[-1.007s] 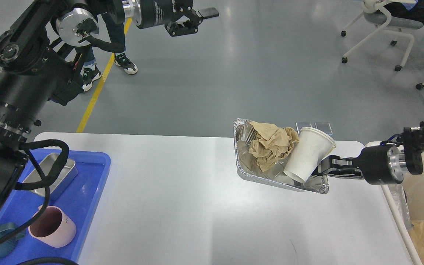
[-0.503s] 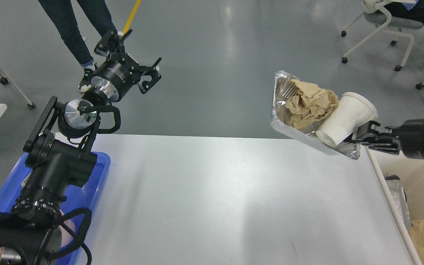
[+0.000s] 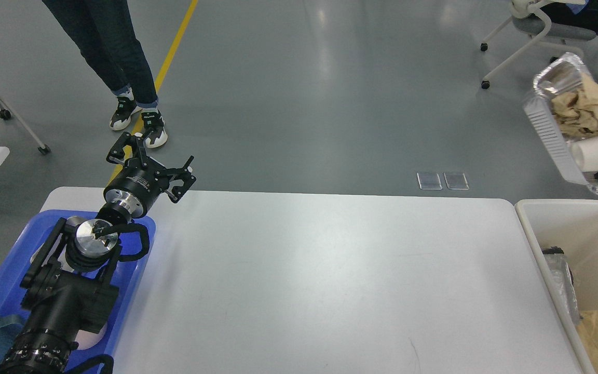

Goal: Tidy desktop

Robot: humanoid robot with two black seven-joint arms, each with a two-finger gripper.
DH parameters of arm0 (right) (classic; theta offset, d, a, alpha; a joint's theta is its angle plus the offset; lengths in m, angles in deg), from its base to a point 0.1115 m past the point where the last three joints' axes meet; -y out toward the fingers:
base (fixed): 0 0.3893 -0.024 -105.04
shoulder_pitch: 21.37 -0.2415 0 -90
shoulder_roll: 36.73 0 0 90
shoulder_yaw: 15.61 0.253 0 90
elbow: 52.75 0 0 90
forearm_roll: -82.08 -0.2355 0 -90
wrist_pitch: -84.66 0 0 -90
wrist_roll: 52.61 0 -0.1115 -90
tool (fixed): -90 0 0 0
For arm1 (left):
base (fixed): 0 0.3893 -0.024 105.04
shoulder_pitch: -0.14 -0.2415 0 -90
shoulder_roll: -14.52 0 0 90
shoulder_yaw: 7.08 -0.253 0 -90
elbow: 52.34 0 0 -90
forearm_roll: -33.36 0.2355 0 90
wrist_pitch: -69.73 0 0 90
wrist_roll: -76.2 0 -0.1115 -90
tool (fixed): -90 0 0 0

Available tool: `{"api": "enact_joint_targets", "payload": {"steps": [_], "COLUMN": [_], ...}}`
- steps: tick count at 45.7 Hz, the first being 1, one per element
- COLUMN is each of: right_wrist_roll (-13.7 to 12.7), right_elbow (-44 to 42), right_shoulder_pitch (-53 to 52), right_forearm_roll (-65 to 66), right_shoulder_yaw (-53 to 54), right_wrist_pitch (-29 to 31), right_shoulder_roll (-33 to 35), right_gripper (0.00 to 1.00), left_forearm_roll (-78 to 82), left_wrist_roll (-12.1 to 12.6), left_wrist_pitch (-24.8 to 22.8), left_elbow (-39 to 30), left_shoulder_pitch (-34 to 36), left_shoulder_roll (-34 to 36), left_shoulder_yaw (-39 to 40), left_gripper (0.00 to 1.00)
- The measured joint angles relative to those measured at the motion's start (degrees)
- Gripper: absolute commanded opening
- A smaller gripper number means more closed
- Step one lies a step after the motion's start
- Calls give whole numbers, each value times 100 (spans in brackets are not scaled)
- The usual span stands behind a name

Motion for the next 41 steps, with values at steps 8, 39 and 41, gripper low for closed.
{"api": "enact_joint_targets", "payload": {"steps": [8,39,41], "right_wrist_roll": [1,67,68], "right_elbow": [-686,-1062,-1142], "right_shoulder_pitch": [158,1188,1213], "right_forearm_roll": [-178,-237,-238], "right_shoulder_yaw": [-62,-983,-1004], "right_wrist_pitch": [-751,-2349,-2390], "right_shoulder_roll": [-54,-792,-822], "right_gripper": [0,0,0], "left_forearm_roll": [16,108,109], "left_wrist_roll": [0,88,88], "left_wrist_pitch": [-1,25,26], "left_elbow": [0,1,-2], "left_shoulder_pitch": [21,368,368], "left_shoulder_roll": [134,596,610], "left_shoulder_yaw": [-32,-616,-623], "left_gripper": [97,97,97]}}
